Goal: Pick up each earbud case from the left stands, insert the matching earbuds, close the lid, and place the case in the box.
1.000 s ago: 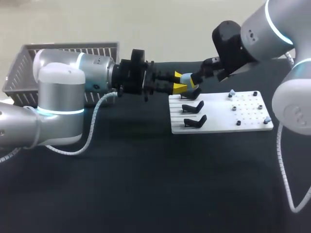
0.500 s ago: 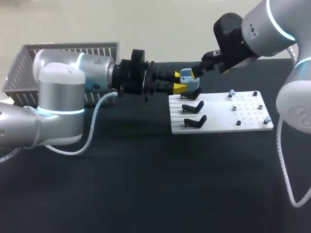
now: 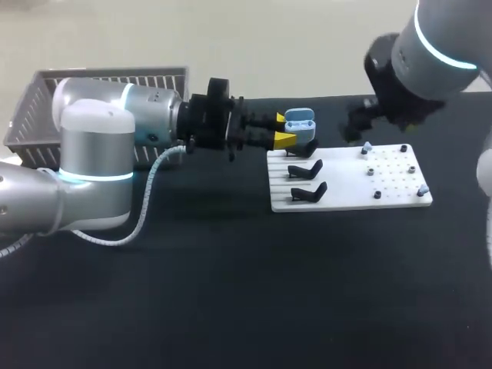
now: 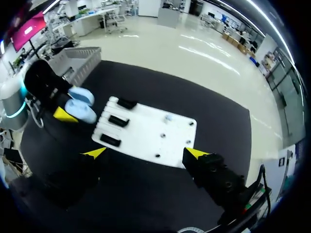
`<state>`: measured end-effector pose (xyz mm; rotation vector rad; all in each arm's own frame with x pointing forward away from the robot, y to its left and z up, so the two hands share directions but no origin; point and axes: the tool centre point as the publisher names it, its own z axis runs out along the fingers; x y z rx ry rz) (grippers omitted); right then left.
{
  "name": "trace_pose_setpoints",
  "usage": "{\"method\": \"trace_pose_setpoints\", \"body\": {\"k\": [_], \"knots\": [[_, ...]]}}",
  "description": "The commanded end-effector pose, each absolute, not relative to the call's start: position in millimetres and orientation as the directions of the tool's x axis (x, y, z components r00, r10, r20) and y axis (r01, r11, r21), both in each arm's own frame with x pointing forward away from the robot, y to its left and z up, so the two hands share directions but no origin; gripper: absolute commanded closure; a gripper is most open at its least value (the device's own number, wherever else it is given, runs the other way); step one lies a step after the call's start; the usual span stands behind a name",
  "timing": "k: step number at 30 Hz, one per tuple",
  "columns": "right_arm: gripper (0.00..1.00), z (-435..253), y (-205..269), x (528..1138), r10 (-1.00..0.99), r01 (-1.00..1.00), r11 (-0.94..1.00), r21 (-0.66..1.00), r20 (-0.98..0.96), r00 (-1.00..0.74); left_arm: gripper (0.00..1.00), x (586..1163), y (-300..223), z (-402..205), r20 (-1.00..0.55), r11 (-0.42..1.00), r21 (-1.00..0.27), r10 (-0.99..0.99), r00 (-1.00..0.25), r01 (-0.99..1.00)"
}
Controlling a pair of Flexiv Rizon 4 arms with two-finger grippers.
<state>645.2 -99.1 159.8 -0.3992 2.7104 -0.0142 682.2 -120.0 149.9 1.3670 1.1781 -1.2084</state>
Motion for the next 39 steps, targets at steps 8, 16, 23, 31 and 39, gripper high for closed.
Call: {"method": "trace_pose_setpoints", "body": {"k": [8, 16, 23, 31, 39], "knots": [[0.00, 109.5, -146.5, 632.2, -0.325, -0.328, 0.945, -0.005, -0.160, -0.932, 1.00, 680.3, -119.9, 149.1, -0.996, -0.098, 0.051, 0.072, 0.058, 0.994], [0.00, 76.5, -169.5, 633.9, -0.337, -0.336, 0.942, -0.025, -0.083, -0.938, 1.00, 680.3, -119.9, 149.1, -0.996, -0.098, 0.051, 0.072, 0.058, 0.994], [0.07, 58.0, -178.8, 630.8, -0.333, -0.329, 0.943, -0.054, -0.095, -0.938, 1.00, 680.3, -119.9, 149.1, -0.996, -0.098, 0.051, 0.072, 0.058, 0.994], [0.33, 42.9, -186.9, 630.3, -0.310, -0.293, 0.945, -0.148, -0.108, -0.945, 1.00, 680.3, -119.9, 149.1, -0.996, -0.098, 0.051, 0.072, 0.058, 0.994], [0.51, 39.4, -189.7, 634.8, -0.277, -0.247, 0.948, -0.201, -0.136, -0.951, 1.00, 680.3, -119.9, 149.1, -0.996, -0.098, 0.051, 0.072, 0.058, 0.994]]}}
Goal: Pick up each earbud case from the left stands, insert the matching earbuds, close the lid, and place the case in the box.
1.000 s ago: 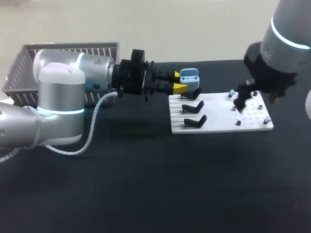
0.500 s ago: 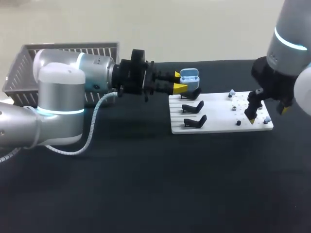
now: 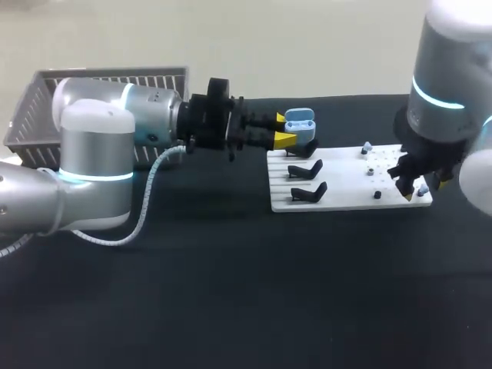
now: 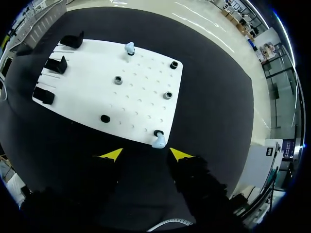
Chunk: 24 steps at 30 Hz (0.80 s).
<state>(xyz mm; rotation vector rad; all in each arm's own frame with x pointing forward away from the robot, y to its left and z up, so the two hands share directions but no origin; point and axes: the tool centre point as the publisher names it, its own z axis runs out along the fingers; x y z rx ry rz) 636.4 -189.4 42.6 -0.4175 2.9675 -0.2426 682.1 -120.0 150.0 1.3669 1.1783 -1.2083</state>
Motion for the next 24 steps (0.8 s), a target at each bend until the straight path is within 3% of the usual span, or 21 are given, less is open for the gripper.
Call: {"method": "trace_pose_setpoints", "body": {"k": [1, 24], "knots": [[0.51, 38.6, -191.5, 636.0, -0.274, -0.244, 0.949, -0.201, -0.139, -0.952, 1.00, 680.3, -119.9, 149.1, -0.996, -0.098, 0.051, 0.072, 0.058, 0.994], [0.54, 24.8, -201.7, 652.2, -0.235, -0.196, 0.954, -0.228, -0.157, -0.959, 1.00, 680.3, -119.9, 149.1, -0.996, -0.098, 0.051, 0.072, 0.058, 0.994]]}}
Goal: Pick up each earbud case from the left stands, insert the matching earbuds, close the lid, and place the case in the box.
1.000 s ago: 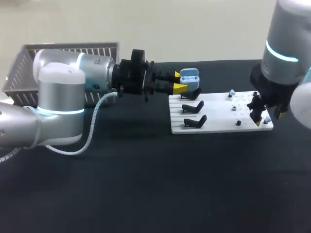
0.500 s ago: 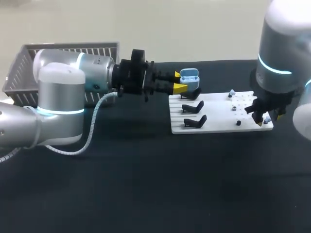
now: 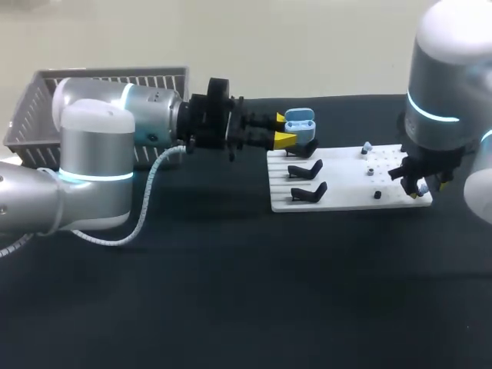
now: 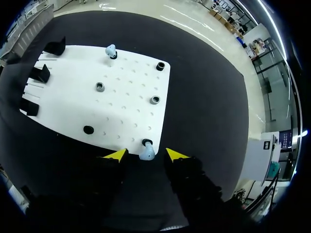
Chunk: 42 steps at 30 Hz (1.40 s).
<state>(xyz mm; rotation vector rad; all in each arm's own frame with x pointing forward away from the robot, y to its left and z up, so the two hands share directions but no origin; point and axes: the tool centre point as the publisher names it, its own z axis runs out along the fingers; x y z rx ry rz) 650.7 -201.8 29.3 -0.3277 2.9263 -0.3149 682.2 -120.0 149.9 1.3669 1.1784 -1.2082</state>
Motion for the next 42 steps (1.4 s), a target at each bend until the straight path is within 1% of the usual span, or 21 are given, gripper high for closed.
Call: {"method": "trace_pose_setpoints", "body": {"k": [1, 10, 18, 22, 23, 24, 28, 35, 42], "knots": [[0.55, 24.1, -201.7, 652.2, -0.234, -0.196, 0.954, -0.227, -0.156, -0.960, 1.00, 680.3, -119.9, 149.1, -0.996, -0.098, 0.051, 0.072, 0.058, 0.994], [0.58, 20.6, -203.1, 651.7, -0.224, -0.187, 0.957, -0.222, -0.160, -0.961, 1.00, 680.3, -119.9, 149.1, -0.996, -0.098, 0.051, 0.072, 0.058, 0.994], [0.64, 20.4, -203.4, 650.9, -0.226, -0.187, 0.958, -0.219, -0.166, -0.960, 1.00, 680.3, -119.9, 149.1, -0.996, -0.098, 0.051, 0.072, 0.058, 0.994], [0.80, 21.2, -202.1, 650.1, -0.229, -0.189, 0.956, -0.225, -0.166, -0.959, 1.00, 680.3, -119.9, 149.1, -0.996, -0.098, 0.051, 0.072, 0.058, 0.994], [0.98, 21.6, -201.8, 649.7, -0.232, -0.191, 0.954, -0.229, -0.166, -0.959, 1.00, 680.3, -119.9, 149.1, -0.996, -0.098, 0.051, 0.072, 0.058, 0.994], [1.00, 22.4, -201.4, 648.9, -0.234, -0.192, 0.953, -0.234, -0.166, -0.958, 1.00, 680.3, -119.9, 149.1, -0.996, -0.098, 0.051, 0.072, 0.058, 0.994], [1.00, 33.5, -197.2, 644.1, -0.237, -0.191, 0.951, -0.244, -0.174, -0.956, 1.00, 680.3, -119.9, 149.1, -0.996, -0.098, 0.051, 0.072, 0.058, 0.994], [1.00, 74.3, -179.7, 628.4, -0.213, -0.163, 0.955, -0.248, -0.187, -0.959, 1.00, 680.3, -119.9, 149.1, -0.996, -0.098, 0.051, 0.072, 0.058, 0.994], [1.00, 125.1, -155.9, 616.7, -0.126, -0.098, 0.984, -0.151, -0.183, -0.975, 1.00, 680.3, -119.9, 149.1, -0.996, -0.098, 0.051, 0.072, 0.058, 0.994]]}}
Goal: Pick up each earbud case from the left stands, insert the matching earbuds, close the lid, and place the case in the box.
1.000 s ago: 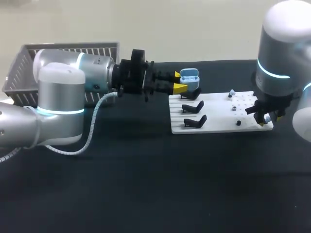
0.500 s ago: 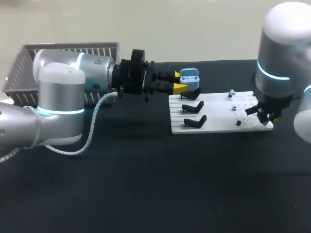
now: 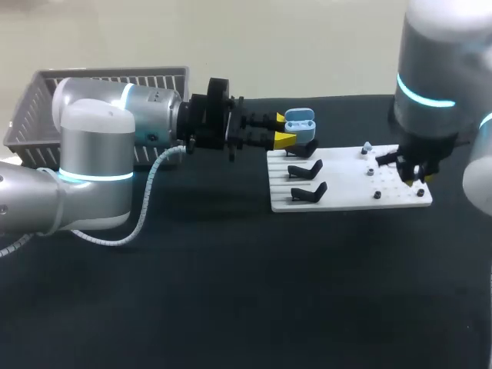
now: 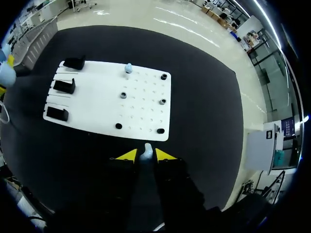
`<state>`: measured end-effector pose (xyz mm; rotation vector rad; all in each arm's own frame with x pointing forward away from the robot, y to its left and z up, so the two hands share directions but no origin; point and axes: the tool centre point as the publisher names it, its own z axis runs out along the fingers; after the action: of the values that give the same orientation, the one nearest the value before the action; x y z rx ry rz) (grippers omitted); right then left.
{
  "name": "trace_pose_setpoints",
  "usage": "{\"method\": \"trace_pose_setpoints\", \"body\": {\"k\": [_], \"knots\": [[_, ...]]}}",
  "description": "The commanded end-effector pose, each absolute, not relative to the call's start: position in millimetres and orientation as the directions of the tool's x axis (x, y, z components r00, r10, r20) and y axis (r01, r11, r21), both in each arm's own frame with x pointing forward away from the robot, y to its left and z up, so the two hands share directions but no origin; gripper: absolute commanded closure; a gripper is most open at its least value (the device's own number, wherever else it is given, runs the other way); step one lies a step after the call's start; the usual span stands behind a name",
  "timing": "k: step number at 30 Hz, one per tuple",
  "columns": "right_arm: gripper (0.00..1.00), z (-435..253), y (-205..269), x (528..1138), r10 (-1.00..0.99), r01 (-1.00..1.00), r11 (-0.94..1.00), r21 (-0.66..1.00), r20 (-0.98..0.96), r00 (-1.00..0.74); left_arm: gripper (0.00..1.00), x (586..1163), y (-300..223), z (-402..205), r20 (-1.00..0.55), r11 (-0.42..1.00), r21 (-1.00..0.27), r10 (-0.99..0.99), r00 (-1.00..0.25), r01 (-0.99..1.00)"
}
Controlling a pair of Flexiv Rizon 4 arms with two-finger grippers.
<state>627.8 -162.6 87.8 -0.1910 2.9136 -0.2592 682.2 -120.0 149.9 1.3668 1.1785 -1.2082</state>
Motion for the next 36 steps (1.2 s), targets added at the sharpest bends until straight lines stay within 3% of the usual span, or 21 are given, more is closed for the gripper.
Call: {"method": "trace_pose_setpoints", "body": {"k": [1, 10, 25, 36], "knots": [[1.00, 130.0, -150.3, 615.5, -0.121, -0.100, 0.986, -0.131, -0.167, -0.978, 1.00, 680.3, -119.9, 149.1, -0.996, -0.098, 0.051, 0.072, 0.058, 0.994], [1.00, 160.5, -105.1, 612.9, -0.112, -0.100, 0.991, -0.086, -0.150, -0.982, 1.00, 680.3, -119.9, 149.1, -0.996, -0.098, 0.051, 0.072, 0.058, 0.994], [1.00, 160.5, -105.1, 612.9, -0.112, -0.100, 0.991, -0.086, -0.150, -0.982, 1.00, 680.3, -119.9, 149.1, -0.996, -0.098, 0.051, 0.072, 0.058, 0.994], [1.00, 211.8, -61.5, 624.5, 0.151, 0.160, 0.986, -0.056, -0.142, -0.978, 1.00, 680.3, -119.9, 149.1, -0.996, -0.098, 0.051, 0.072, 0.058, 0.994]]}}
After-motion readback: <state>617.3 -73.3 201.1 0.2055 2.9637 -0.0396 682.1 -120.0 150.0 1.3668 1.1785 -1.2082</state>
